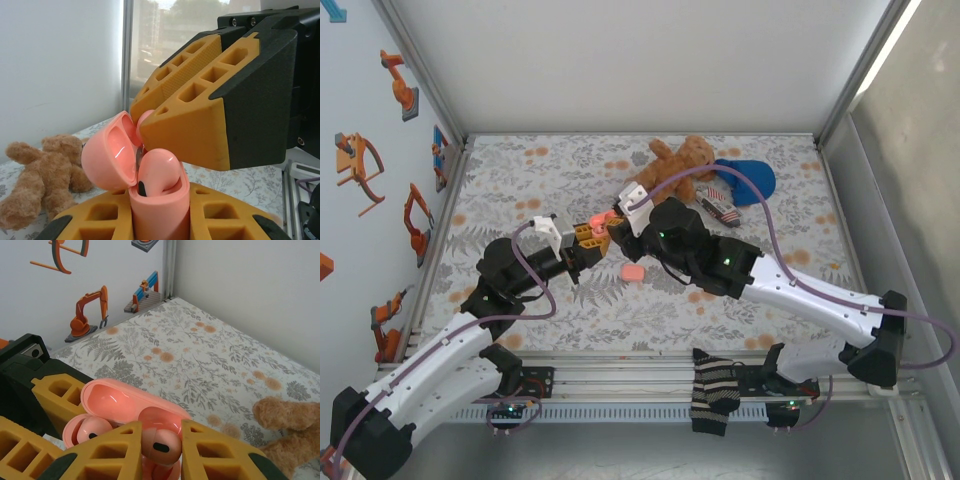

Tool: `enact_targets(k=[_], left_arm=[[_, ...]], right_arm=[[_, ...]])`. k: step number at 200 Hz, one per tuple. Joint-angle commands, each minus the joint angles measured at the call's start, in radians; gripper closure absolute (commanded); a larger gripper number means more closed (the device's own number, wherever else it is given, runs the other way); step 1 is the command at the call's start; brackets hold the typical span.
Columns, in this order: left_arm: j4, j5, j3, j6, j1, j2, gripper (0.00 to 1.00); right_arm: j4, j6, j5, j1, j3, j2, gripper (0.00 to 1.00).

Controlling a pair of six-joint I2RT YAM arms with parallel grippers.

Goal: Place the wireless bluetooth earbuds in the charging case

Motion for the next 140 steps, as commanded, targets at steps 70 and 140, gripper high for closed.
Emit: enact_targets(k=[70,140], left_arm=[[0.08,-0.01,0.025,0.01,-0.005,0.003,1.0],[0.103,-0.008,0.011,0.006,-0.008,0.014,1.0]], right_arm=[[-0.017,0.037,-0.042,0.018,0.023,0.0,0.71],[0.003,0.061,-0.051,0.018,0.034,-0.019,0.68]])
